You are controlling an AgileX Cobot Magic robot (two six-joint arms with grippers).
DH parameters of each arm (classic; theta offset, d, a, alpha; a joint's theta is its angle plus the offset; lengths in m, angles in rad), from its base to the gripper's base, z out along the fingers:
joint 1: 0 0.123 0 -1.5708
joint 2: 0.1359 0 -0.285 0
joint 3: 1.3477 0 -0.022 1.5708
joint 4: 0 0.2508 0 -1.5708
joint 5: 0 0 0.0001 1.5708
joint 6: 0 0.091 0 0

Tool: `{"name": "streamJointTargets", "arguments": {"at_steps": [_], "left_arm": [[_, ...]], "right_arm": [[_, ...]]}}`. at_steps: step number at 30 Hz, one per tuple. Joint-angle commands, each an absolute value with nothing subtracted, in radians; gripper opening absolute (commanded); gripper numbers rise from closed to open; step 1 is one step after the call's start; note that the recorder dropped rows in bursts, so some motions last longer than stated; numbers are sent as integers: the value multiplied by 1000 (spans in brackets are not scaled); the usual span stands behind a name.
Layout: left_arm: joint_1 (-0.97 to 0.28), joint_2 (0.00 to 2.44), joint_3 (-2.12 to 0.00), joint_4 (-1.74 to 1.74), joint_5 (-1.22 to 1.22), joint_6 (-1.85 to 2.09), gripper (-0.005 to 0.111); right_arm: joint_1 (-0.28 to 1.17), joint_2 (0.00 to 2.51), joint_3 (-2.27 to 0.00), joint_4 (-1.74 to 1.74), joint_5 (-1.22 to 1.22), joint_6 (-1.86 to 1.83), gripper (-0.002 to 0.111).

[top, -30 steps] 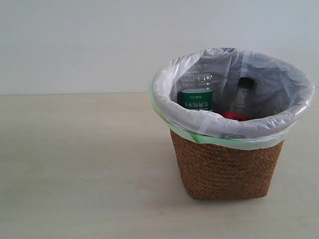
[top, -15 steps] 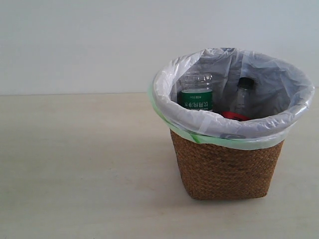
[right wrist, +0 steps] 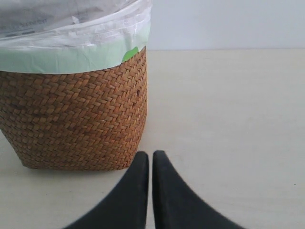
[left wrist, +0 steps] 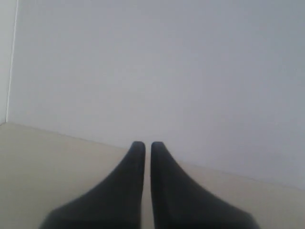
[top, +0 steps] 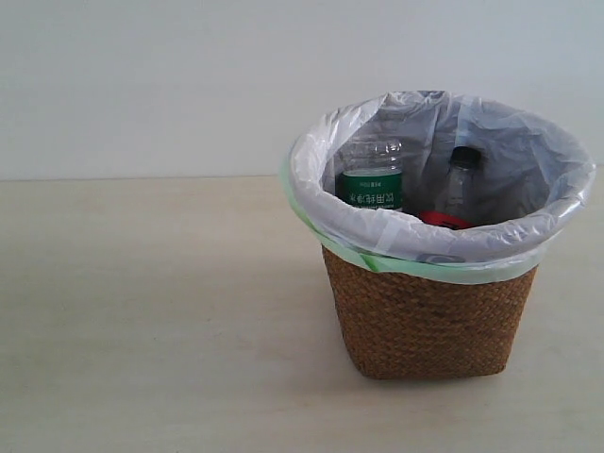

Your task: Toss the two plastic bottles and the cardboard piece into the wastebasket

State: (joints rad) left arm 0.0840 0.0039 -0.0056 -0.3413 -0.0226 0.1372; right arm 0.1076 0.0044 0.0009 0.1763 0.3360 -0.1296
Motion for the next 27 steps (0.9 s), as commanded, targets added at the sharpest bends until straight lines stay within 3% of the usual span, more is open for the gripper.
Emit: {"name": "streamJointTargets", "arguments": {"at_steps": [1,10,21,27], "left_arm": [[88,0,0,-329,39,213,4],[88,0,0,-264,279,259,4],[88,0,0,-249,309,217,4],[88,0,0,-28,304,-76,4]], "right_arm": [[102,0,0,171,330,-134,0],[102,0,0,171,330,-134,0],[102,0,0,171,330,-134,0],[102,0,0,171,330,-134,0]]}}
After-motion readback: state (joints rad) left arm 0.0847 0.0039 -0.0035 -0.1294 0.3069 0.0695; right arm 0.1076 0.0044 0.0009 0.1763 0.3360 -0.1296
